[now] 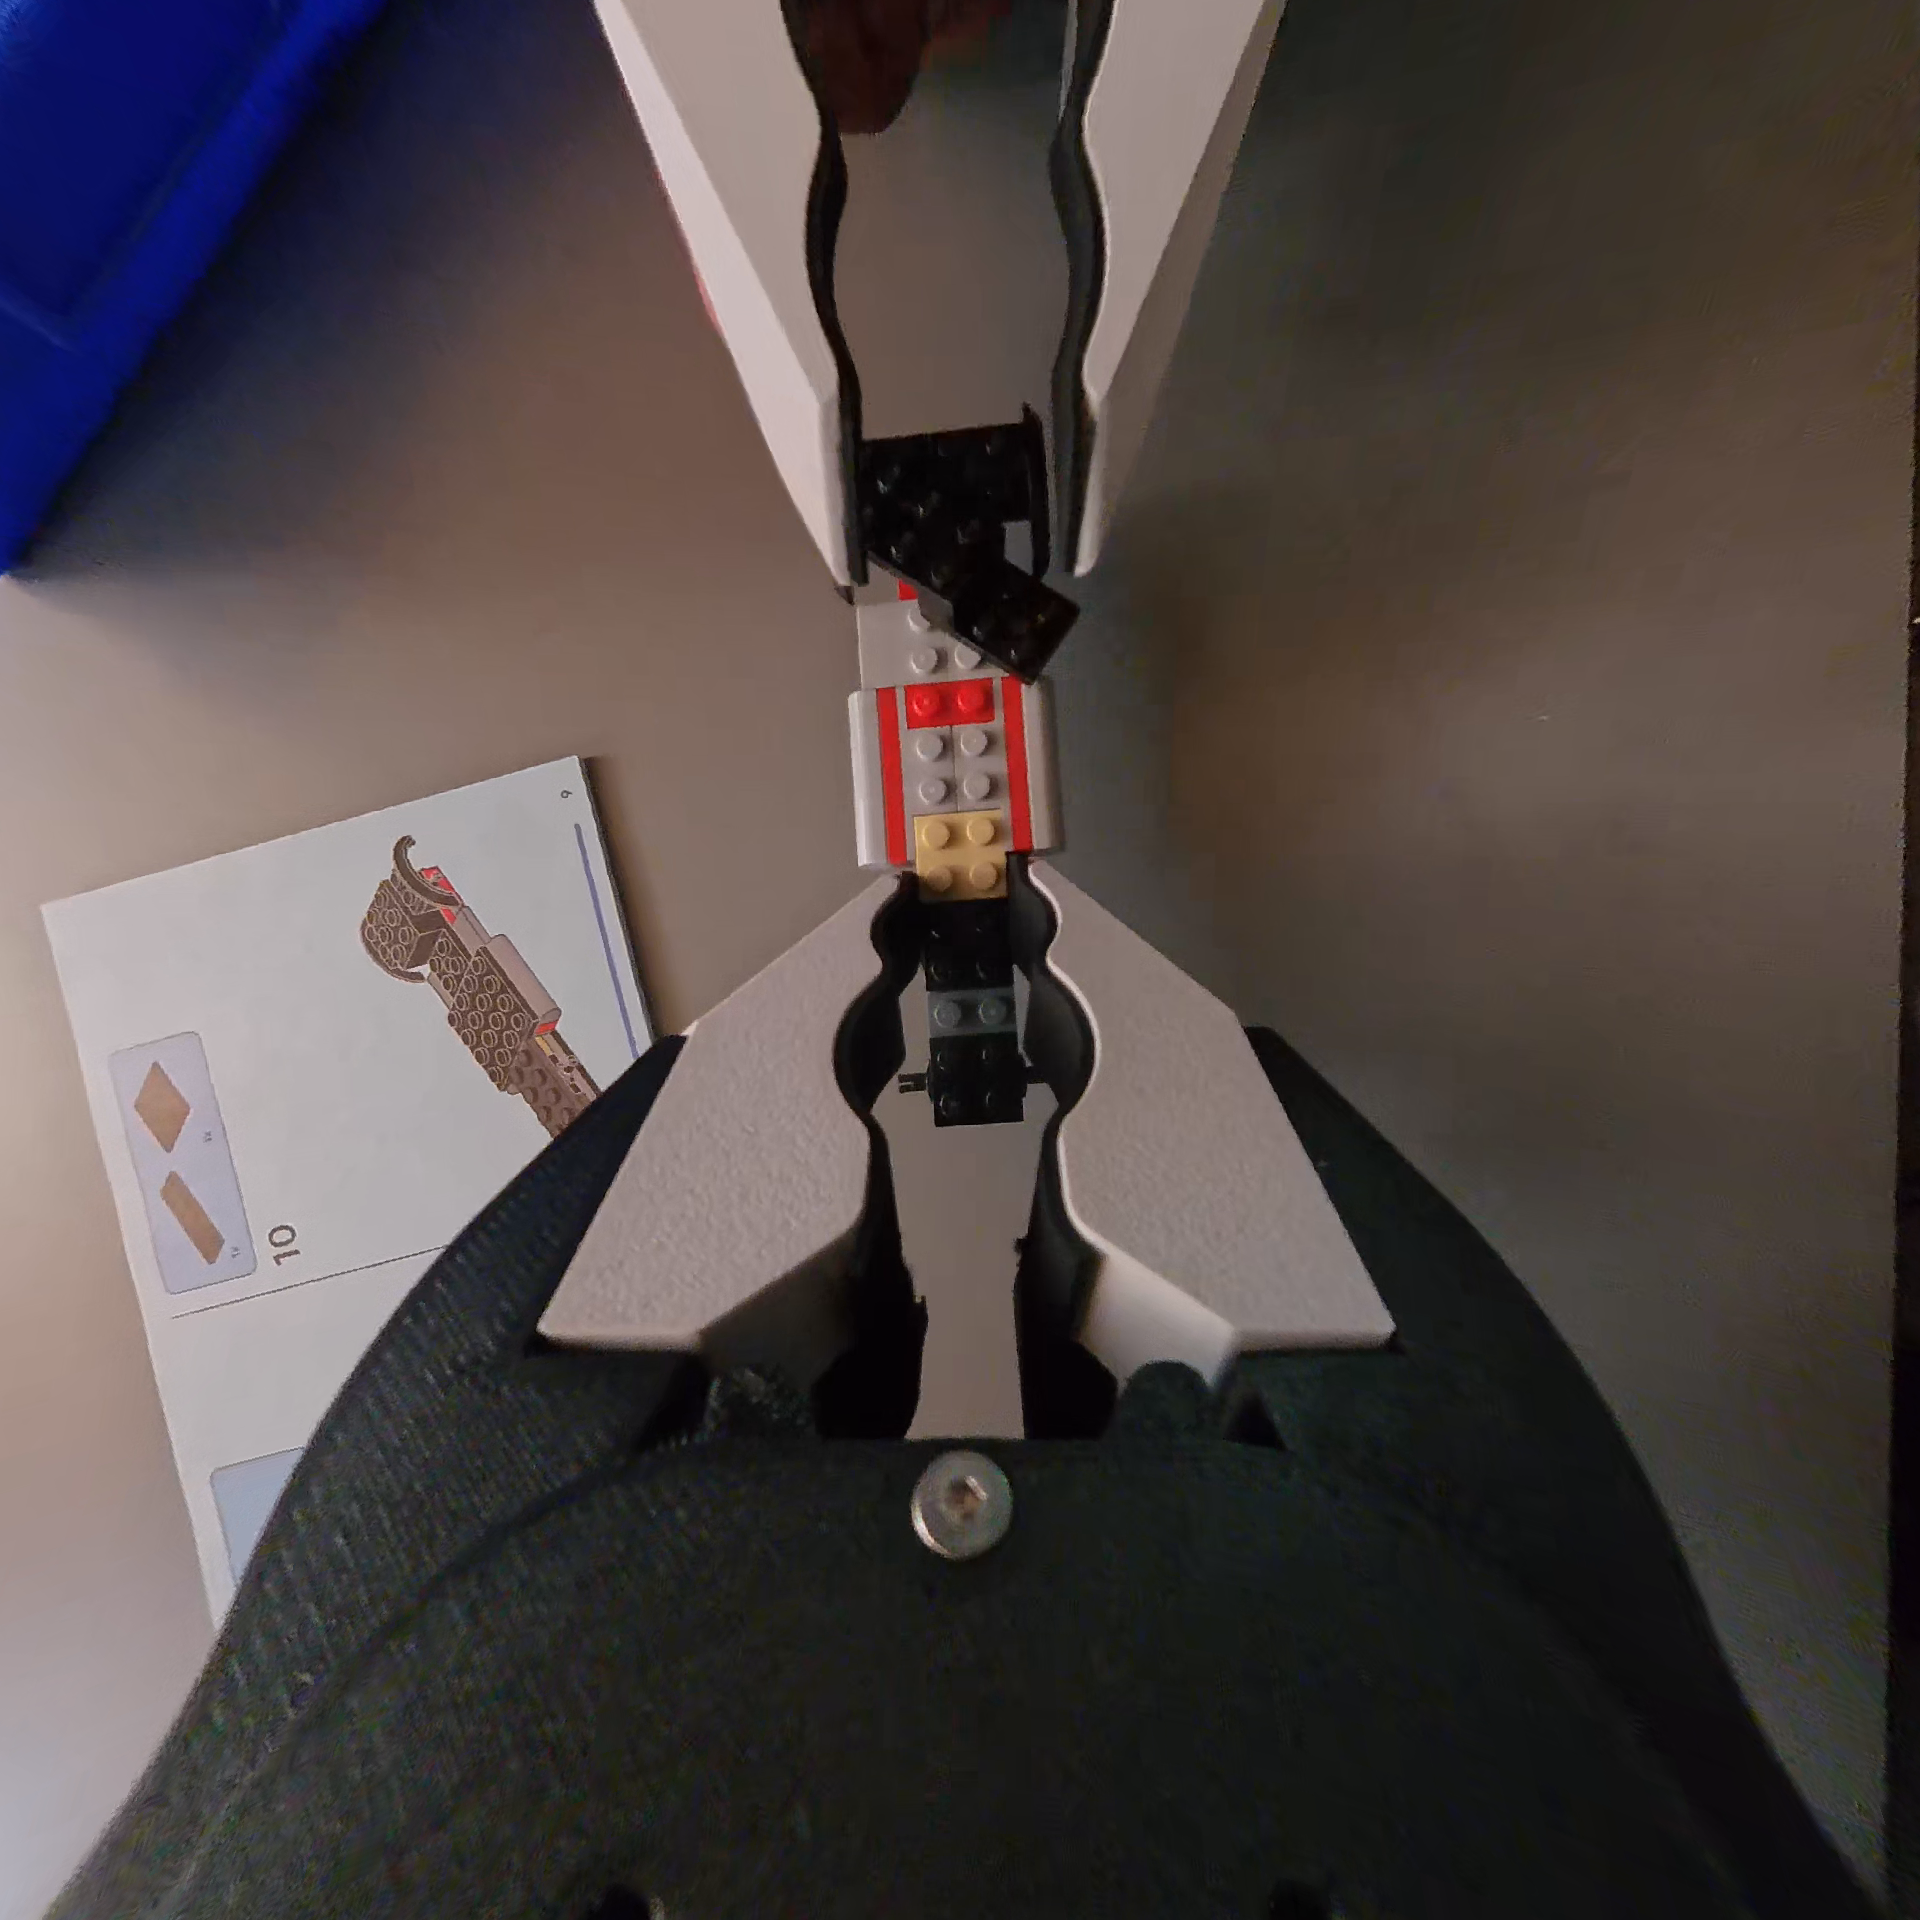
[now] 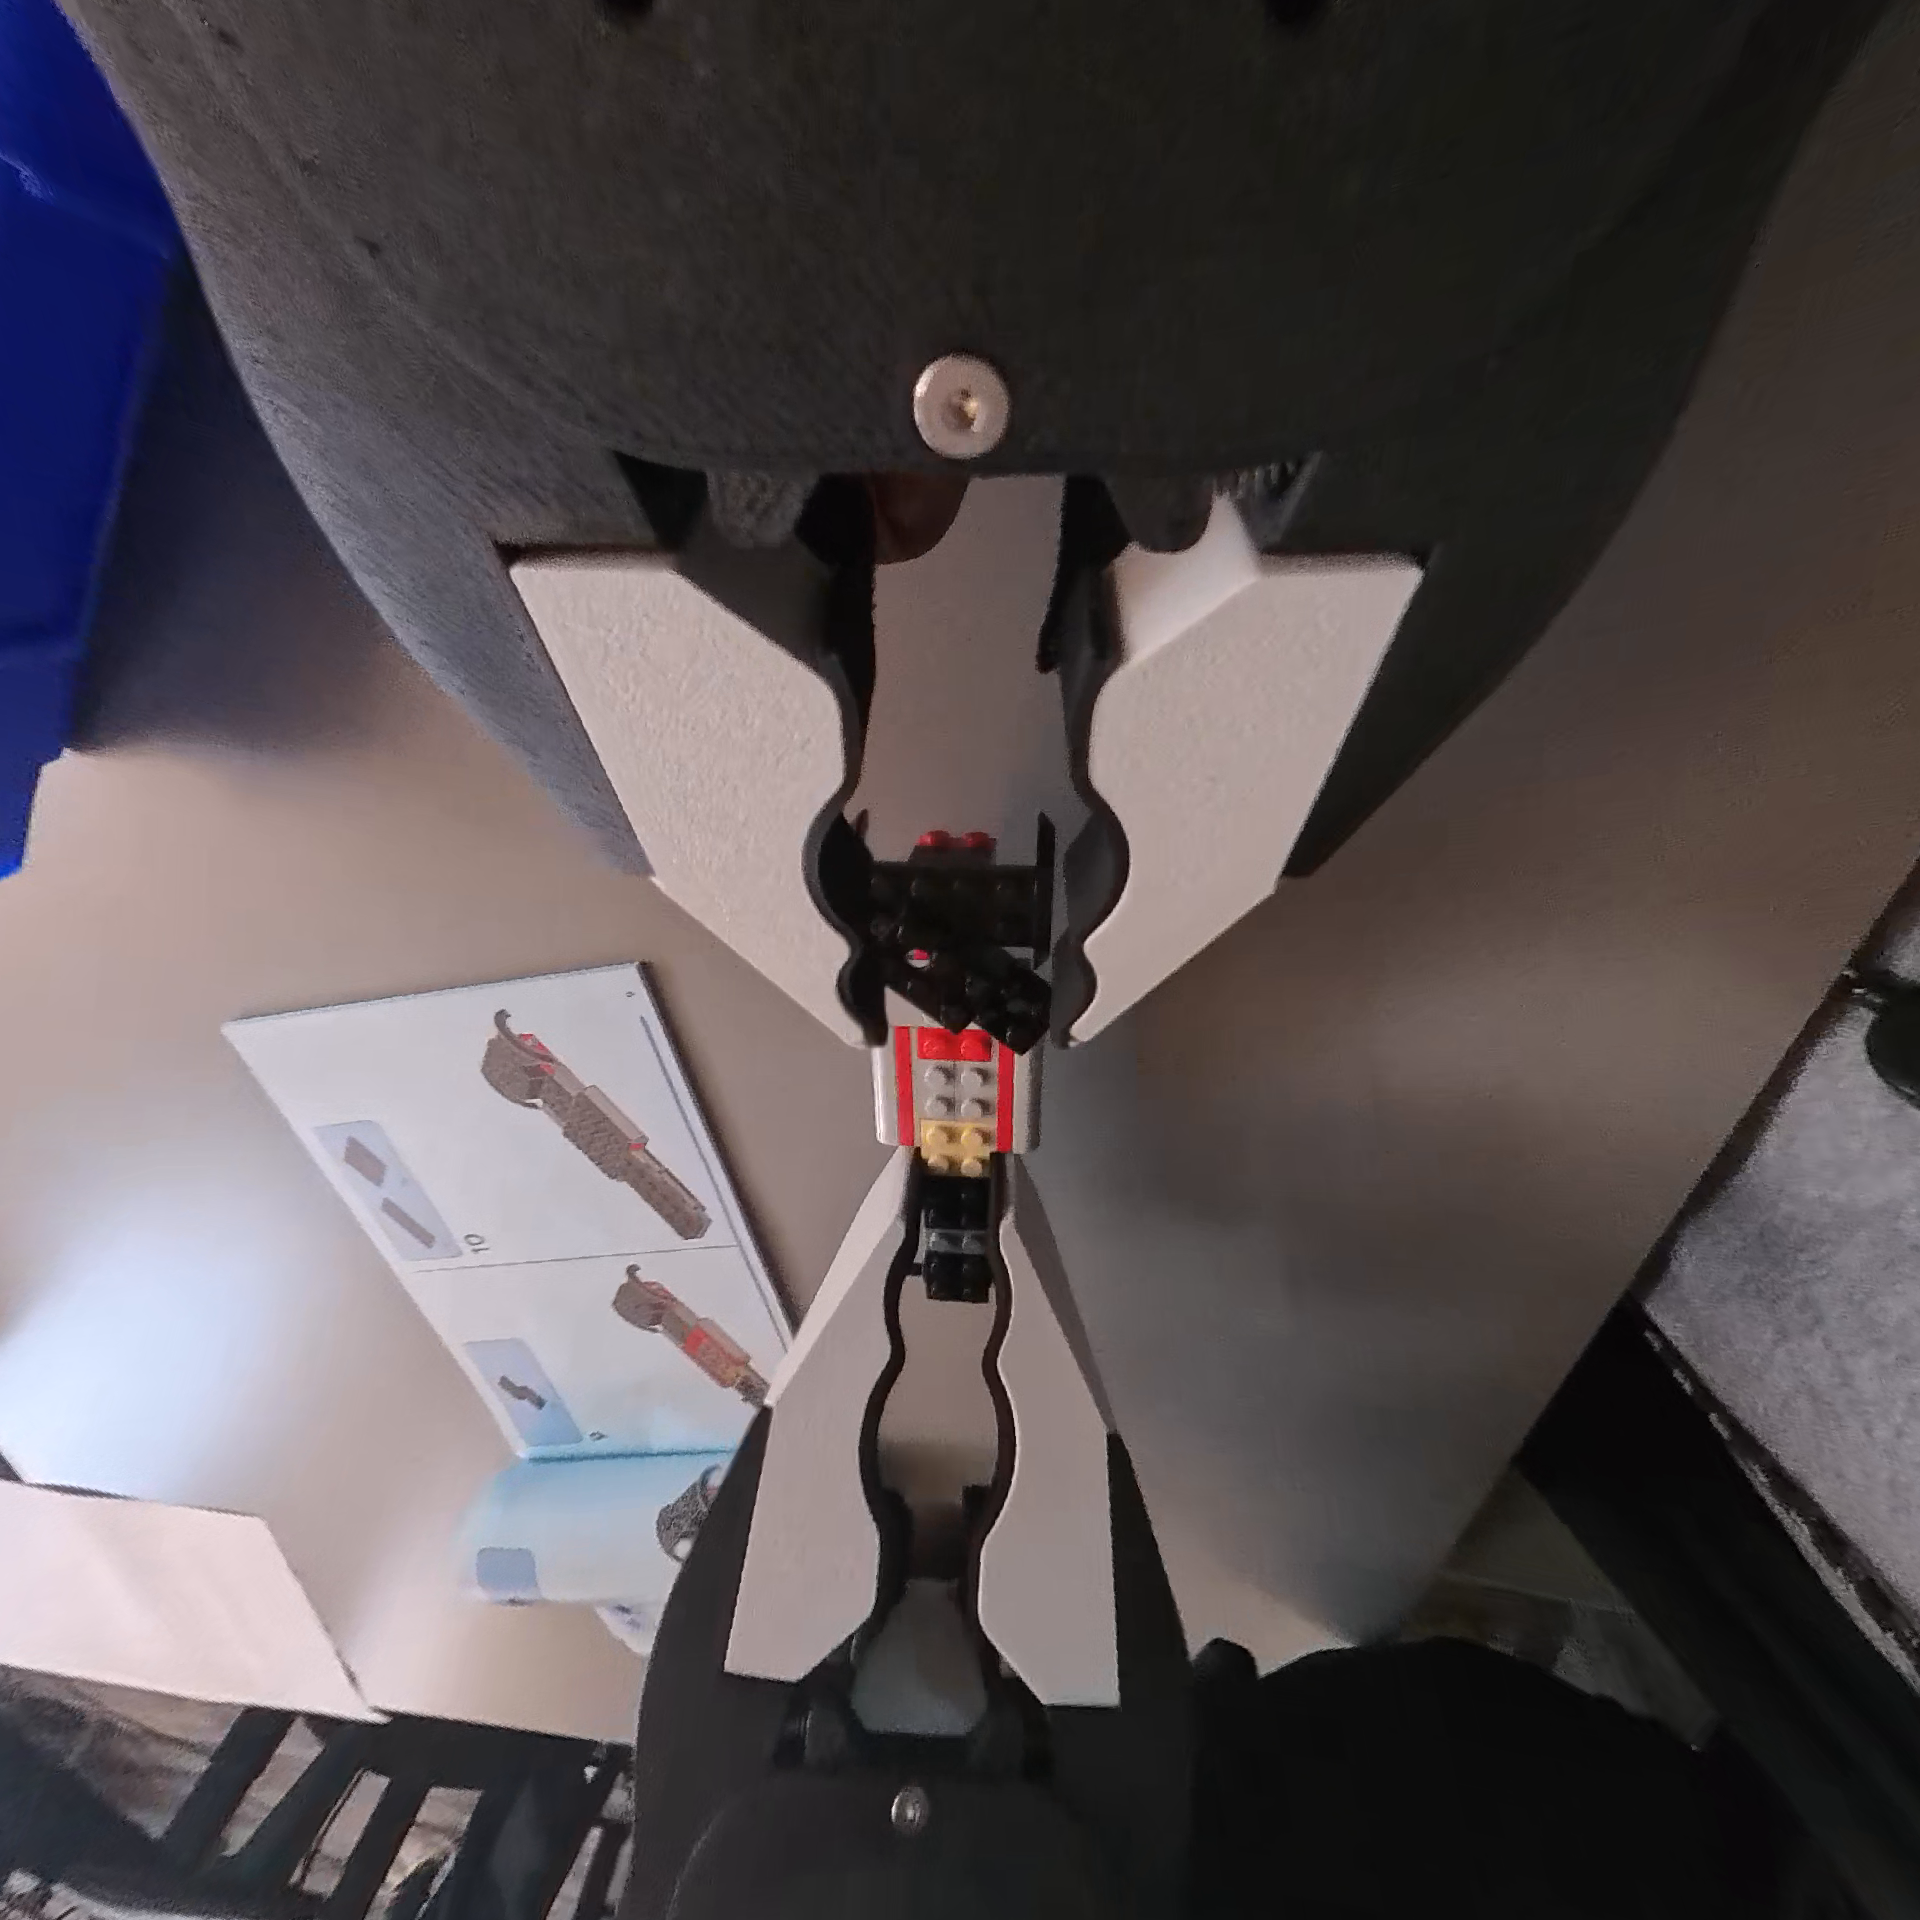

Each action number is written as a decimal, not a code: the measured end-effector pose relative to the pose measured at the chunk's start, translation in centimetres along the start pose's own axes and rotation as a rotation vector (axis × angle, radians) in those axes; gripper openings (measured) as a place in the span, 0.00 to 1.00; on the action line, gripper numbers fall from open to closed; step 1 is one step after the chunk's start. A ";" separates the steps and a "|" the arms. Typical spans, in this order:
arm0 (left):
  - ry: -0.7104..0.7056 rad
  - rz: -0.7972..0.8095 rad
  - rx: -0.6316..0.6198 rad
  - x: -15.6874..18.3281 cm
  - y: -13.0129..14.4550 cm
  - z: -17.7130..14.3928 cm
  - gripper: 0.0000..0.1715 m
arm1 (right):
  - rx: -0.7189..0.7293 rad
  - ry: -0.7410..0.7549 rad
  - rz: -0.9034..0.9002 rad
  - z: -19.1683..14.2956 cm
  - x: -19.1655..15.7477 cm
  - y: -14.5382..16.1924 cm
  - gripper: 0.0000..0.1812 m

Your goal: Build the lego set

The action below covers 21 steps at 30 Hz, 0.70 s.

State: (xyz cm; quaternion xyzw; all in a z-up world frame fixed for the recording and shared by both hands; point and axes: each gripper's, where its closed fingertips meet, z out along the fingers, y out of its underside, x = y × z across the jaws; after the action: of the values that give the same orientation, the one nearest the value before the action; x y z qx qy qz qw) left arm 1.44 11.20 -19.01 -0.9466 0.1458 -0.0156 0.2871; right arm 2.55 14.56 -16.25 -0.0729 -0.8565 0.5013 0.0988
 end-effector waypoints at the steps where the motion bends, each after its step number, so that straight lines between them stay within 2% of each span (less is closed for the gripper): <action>1: -0.001 -0.002 0.001 0.1 0.0 0.0 0.09 | 0.000 -0.004 0.004 0.1 -0.1 0.0 0.20; 11: -0.029 -0.112 0.073 1.3 1.4 -1.5 0.09 | 0.105 0.048 0.061 -0.6 0.3 -1.5 0.20; 21: -0.080 -0.185 0.130 1.9 5.5 -4.7 0.09 | 0.145 0.062 0.088 2.0 1.4 -3.2 0.20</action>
State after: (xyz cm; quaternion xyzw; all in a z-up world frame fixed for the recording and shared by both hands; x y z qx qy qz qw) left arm 1.24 3.78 -18.25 -0.9352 0.0449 -0.0137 0.3510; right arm 0.66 11.68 -14.30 -0.1183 -0.8105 0.5633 0.1082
